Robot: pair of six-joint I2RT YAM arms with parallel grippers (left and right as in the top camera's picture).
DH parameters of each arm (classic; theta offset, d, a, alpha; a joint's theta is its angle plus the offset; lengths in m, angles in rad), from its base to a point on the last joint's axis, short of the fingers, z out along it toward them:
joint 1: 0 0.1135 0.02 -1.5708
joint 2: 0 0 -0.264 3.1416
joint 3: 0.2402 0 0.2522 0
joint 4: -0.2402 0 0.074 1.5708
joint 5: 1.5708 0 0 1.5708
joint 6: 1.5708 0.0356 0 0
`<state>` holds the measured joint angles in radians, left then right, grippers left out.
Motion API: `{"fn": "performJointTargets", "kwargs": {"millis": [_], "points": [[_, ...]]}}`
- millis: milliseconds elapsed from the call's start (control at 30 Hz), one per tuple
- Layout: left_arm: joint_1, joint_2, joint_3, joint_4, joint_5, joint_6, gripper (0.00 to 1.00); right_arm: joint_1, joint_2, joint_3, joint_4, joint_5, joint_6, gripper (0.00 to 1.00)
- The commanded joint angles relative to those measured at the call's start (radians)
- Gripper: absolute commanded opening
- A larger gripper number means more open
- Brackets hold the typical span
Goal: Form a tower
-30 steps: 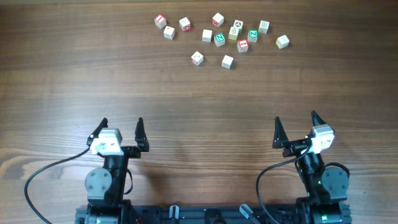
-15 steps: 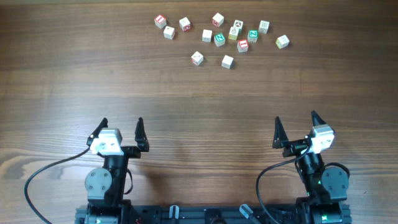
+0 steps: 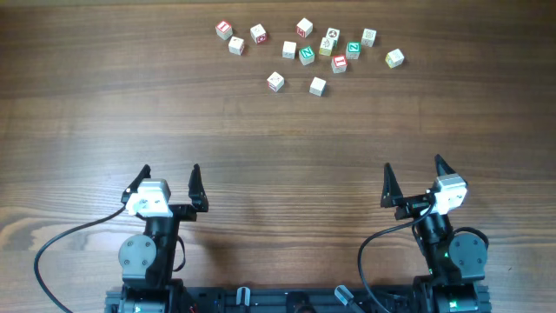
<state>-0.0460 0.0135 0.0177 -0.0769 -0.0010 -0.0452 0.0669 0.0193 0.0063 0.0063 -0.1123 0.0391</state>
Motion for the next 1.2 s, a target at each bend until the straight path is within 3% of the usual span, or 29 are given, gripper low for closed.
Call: {"fn": "performJointTargets", "kwargs": {"millis": [0, 767, 900, 1167], "points": [[-0.004, -0.009, -0.012, 0.003, 0.011, 0.015, 1.00, 0.002, -0.014, -0.001, 0.001, -0.013, -0.013, 1.00], [-0.004, -0.009, -0.012, 0.004, 0.013, 0.010, 1.00, 0.002, -0.015, -0.001, 0.001, -0.013, -0.013, 1.00], [-0.004, -0.009, 0.000, 0.005, 0.064, -0.049, 1.00, 0.002, -0.014, -0.001, 0.001, -0.013, -0.013, 1.00], [-0.004, 0.137, 0.320, -0.201, 0.116, -0.053, 1.00, 0.002, -0.014, -0.001, 0.001, -0.013, -0.013, 1.00]]}}
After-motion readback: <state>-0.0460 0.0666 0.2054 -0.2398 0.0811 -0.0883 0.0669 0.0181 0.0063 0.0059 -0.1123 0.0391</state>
